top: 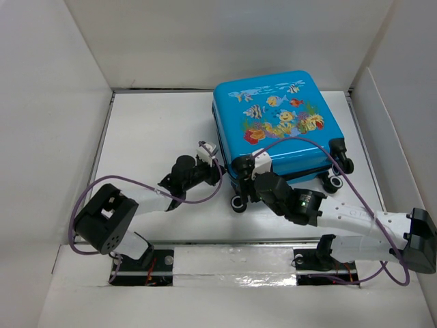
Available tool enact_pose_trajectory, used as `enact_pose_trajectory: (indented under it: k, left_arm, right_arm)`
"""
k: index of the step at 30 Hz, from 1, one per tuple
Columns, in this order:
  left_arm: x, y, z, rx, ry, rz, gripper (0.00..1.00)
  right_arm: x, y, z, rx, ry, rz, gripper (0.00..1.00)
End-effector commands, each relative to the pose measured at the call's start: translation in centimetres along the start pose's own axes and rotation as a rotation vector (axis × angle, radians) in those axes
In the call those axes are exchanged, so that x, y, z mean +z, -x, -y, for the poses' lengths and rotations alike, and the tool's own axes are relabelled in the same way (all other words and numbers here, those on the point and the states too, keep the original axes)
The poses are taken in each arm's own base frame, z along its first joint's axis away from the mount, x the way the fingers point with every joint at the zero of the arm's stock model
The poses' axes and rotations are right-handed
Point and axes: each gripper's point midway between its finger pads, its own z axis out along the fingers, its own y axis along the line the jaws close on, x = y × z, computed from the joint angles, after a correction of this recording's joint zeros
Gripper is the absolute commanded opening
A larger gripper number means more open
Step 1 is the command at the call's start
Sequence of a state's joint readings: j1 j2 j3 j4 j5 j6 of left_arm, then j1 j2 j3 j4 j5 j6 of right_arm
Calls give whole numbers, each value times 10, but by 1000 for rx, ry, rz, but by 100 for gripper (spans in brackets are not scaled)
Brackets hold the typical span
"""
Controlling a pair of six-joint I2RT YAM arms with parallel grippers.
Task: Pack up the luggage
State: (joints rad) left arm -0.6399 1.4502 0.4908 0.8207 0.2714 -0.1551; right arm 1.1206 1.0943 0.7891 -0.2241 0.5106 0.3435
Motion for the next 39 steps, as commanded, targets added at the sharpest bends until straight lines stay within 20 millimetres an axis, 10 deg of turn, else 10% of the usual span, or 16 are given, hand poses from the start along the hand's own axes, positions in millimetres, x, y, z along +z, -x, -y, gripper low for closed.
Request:
enact_pose_trajectory:
  k: [1,25,32,39]
  left_arm:
    - [2,58,19,58,-64,168,11]
    - [-35,16,28,-63,-92,100,2]
    - [-47,34,16,-174,21,151,3]
    - [-137,111,-11,-404,300,459,67]
  right_arm:
    - [-11,36,-35,81,155,109,0]
    - [-10,36,-32,72,132,107,0]
    - [-5,37,-59,34,235,91,0]
    - [-6,55,-129,-51,376,112,0]
